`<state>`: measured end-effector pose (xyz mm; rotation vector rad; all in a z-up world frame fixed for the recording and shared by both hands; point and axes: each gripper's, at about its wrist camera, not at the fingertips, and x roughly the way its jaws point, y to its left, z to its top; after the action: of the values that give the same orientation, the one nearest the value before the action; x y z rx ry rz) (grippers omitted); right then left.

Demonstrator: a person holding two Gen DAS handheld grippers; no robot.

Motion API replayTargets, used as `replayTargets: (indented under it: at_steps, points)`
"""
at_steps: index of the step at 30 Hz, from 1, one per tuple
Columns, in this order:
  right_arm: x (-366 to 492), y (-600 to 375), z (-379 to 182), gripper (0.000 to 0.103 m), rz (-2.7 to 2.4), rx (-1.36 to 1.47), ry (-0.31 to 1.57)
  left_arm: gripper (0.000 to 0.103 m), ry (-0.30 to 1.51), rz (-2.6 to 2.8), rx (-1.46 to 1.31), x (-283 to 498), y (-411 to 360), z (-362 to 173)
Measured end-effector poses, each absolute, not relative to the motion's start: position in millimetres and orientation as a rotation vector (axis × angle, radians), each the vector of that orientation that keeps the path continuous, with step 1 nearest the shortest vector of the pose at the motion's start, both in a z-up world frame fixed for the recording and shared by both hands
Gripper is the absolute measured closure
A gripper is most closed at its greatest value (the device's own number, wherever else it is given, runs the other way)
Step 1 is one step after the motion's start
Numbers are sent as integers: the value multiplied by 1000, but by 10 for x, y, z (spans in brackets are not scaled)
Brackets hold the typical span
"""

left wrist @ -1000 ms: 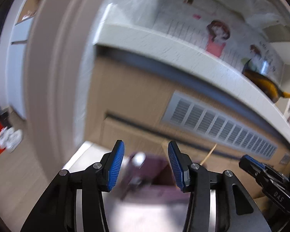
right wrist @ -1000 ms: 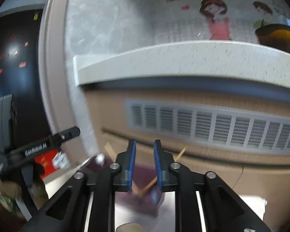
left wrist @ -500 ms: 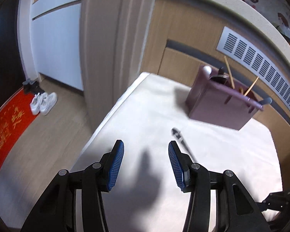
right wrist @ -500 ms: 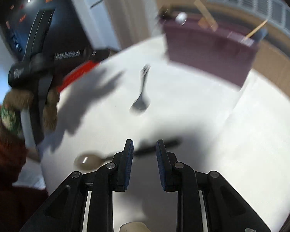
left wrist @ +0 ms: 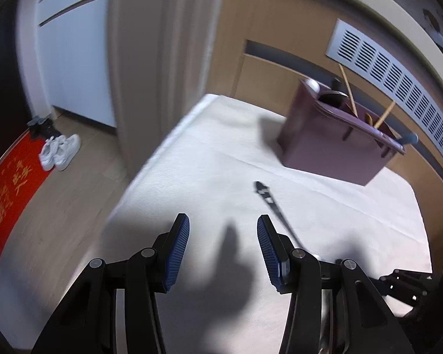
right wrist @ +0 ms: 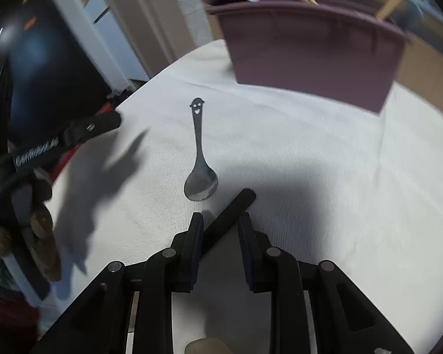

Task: Organize utensils
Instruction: 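Move the right tool to the black-handled spoon while the left tool approaches the black spoon, then grasp the black-handled spoon with the right tool while the left tool grasps the black spoon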

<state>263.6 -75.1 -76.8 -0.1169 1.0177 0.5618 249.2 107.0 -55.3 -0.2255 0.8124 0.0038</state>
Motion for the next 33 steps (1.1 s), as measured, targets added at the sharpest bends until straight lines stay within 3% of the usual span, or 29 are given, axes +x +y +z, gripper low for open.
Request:
replayTargets:
  at_steps: [8, 14, 21, 28, 33]
  points:
    - [2448, -1033, -776, 81, 581, -320, 932, 54, 886, -276, -160, 3204, 557, -582]
    - [2665, -1576, -772, 82, 513, -185, 972, 54, 996, -345, -193, 3604, 600, -789]
    - [2723, -1646, -748, 81, 544, -144, 970, 54, 1097, -440, -234, 3249, 916, -784]
    - [2661, -1623, -770, 79, 534, -154, 949, 54, 1086, -500, 159, 2554, 509, -714]
    - [2599, -1627, -752, 79, 519, -165, 950, 54, 1058, -504, 229, 2662, 196, -691]
